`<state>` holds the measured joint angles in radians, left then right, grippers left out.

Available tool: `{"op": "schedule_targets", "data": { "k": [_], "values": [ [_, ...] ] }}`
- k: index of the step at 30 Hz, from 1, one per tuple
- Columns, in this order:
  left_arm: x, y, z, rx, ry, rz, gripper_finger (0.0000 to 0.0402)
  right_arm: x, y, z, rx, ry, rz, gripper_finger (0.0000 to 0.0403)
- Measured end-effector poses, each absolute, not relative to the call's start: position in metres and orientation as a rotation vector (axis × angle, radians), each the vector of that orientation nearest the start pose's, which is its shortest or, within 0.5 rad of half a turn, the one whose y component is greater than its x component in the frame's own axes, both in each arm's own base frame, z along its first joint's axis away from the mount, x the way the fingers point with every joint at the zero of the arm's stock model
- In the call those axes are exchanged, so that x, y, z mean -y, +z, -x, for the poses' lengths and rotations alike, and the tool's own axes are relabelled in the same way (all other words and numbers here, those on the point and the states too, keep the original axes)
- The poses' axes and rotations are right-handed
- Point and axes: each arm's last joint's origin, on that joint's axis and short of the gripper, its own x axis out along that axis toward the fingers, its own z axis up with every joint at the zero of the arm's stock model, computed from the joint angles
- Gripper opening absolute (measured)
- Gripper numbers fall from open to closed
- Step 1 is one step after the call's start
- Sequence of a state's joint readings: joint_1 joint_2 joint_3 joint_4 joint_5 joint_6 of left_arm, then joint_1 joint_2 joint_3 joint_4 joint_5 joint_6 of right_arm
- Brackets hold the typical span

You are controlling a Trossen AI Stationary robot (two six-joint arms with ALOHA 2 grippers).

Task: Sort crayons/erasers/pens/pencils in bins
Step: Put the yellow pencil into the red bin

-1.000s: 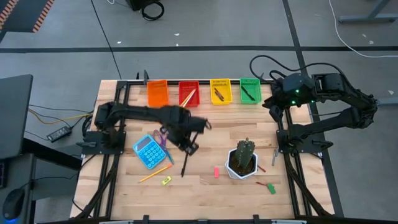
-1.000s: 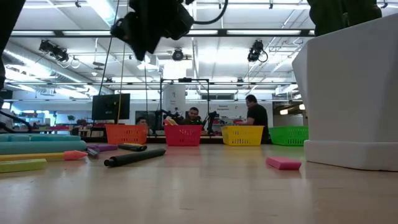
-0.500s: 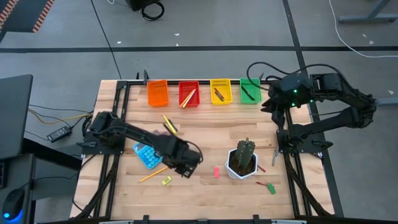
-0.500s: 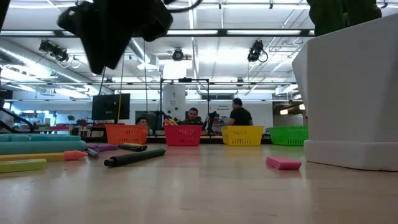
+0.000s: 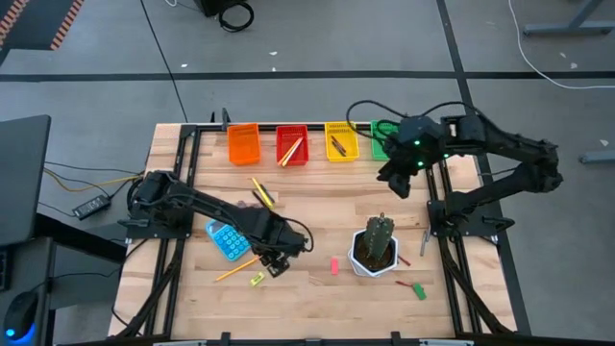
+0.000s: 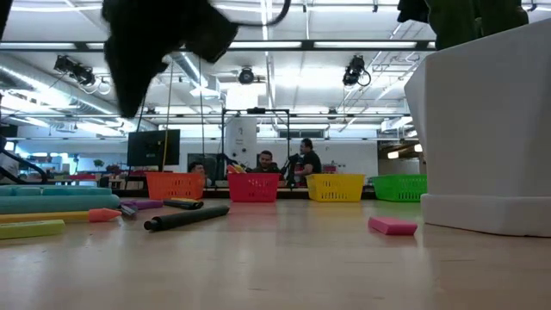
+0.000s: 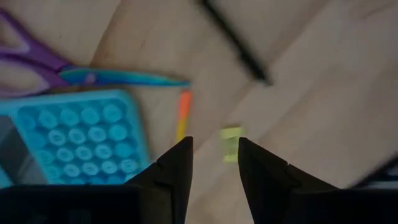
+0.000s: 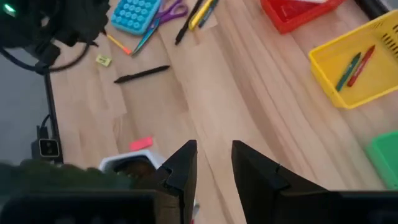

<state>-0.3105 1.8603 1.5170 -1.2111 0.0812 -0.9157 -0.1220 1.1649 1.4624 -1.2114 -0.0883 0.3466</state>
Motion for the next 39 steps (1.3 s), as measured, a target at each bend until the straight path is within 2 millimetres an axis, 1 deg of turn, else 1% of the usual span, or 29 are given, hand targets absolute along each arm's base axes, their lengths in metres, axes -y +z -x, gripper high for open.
{"op": "schedule_targets", "data": {
  "k": [3, 6, 8, 10, 13, 17, 20, 28, 31, 35, 39],
  "values": [
    [0.107, 0.218, -0.321, -1.594, 0.401, 0.492, 0.0144, 0.018, 0.395, -0.197, -0.926, -0.167, -0.429, 0.0107],
    [0.109, 0.202, -0.311, -1.613, 0.360, 0.462, 0.0148, 0.014, 0.393, -0.199, -0.940, -0.157, -0.431, 0.0107],
    [0.109, 0.191, -0.308, -1.613, 0.339, 0.475, 0.0148, 0.013, 0.393, -0.199, -0.942, -0.159, -0.441, 0.0107],
    [0.109, 0.184, -0.307, -1.594, 0.306, 0.499, 0.0145, 0.012, 0.393, -0.199, -0.941, -0.165, -0.455, 0.0107],
    [0.108, 0.177, -0.304, -1.601, 0.307, 0.493, 0.0140, 0.012, 0.393, -0.199, -0.941, -0.174, -0.471, 0.0107],
    [0.106, 0.170, -0.299, -1.622, 0.295, 0.463, 0.0138, 0.011, 0.393, -0.199, -0.941, -0.185, -0.488, 0.0107],
    [0.105, 0.167, -0.297, -1.633, 0.291, 0.452, 0.0144, 0.011, 0.393, -0.199, -0.941, -0.187, -0.492, 0.0107],
    [0.107, 0.166, -0.302, -1.583, 0.266, 0.468, 0.0191, 0.011, 0.393, -0.199, -0.944, -0.195, -0.506, 0.0107],
    [0.107, 0.166, -0.304, -1.561, 0.264, 0.467, 0.0200, 0.011, 0.393, -0.199, -0.944, -0.196, -0.506, 0.0107],
    [0.106, 0.165, -0.304, -1.538, 0.298, 0.434, 0.0195, 0.011, 0.393, -0.199, -0.943, -0.201, -0.516, 0.0107],
    [0.104, 0.156, -0.307, -1.558, 0.319, 0.428, 0.0181, 0.011, 0.393, -0.199, -0.942, -0.206, -0.526, 0.0107]
  ]
}}
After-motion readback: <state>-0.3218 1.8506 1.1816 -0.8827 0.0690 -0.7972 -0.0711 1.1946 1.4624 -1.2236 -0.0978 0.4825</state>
